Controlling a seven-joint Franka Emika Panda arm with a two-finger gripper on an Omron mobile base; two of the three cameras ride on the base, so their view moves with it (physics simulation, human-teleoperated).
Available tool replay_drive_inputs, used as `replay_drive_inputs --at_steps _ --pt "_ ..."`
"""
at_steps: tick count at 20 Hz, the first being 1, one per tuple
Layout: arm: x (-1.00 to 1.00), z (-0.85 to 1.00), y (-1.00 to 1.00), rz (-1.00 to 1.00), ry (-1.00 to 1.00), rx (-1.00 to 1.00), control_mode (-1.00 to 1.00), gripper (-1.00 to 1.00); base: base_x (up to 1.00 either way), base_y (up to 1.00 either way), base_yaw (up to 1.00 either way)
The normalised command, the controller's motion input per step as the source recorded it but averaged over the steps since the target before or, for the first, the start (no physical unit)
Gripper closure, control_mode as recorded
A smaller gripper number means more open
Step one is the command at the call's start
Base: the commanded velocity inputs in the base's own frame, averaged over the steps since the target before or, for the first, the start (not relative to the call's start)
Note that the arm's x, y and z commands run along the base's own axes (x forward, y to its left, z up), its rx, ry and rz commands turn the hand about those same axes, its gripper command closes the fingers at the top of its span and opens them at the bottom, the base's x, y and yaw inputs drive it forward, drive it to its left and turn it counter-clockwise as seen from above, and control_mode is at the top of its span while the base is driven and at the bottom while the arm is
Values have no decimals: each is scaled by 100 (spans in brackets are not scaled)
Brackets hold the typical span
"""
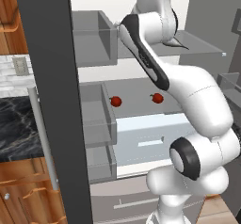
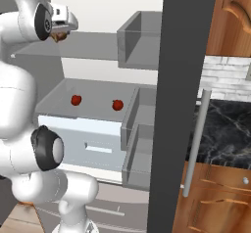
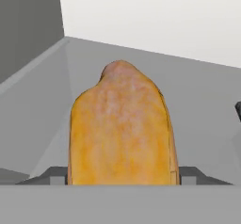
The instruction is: Gather the bell peppers from the fridge and place them on a tray on the dining counter. Then gather the fish and chicken drumstick from the fridge and place them on the other tray.
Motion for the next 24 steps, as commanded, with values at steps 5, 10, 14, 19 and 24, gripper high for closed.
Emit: replay_drive_inputs --at_steps 5,10,14,19,24 --pt "-73 -21 -60 0 0 0 -100 100 0 0 0" --pt "-45 -30 -45 0 0 2 -100 100 0 0 0" --pt "-69 -23 -16 0 -3 1 -100 100 0 0 0" --pt "-61 -3 0 -5 0 3 -100 100 0 0 0" --pt "-51 -2 -4 -2 3 3 -100 100 0 0 0"
